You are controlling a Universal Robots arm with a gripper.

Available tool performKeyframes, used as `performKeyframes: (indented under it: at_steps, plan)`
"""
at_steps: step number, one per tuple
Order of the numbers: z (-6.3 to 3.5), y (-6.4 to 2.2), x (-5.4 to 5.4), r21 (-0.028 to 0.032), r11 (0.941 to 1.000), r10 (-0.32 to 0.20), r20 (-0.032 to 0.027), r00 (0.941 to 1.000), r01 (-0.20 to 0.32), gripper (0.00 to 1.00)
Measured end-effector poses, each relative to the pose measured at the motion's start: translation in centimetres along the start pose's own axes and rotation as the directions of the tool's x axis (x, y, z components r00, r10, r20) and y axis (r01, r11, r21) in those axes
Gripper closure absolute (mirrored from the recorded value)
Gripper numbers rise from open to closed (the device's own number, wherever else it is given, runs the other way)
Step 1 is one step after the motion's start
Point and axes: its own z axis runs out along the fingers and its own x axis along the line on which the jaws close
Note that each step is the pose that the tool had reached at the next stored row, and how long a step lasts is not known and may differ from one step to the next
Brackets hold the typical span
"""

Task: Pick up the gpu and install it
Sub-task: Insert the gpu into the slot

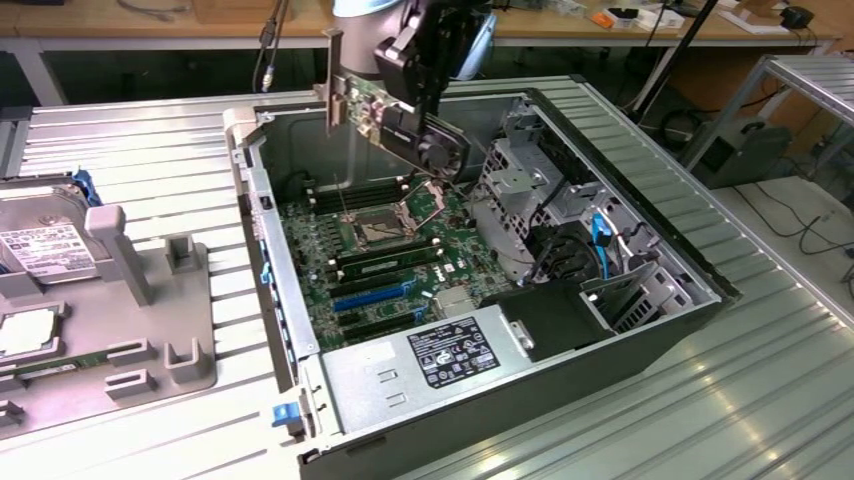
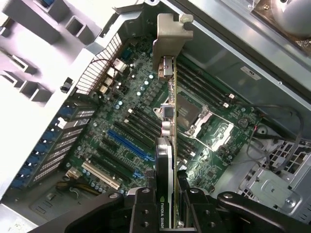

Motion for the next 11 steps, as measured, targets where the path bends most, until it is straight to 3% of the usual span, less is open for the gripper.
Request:
performKeyframes:
  at_steps: [11]
  plan:
    - [0.0, 0.0, 0.0, -0.001, 0.9979, -0.064, -0.0006, 0.9979, 0.064, 0.73]
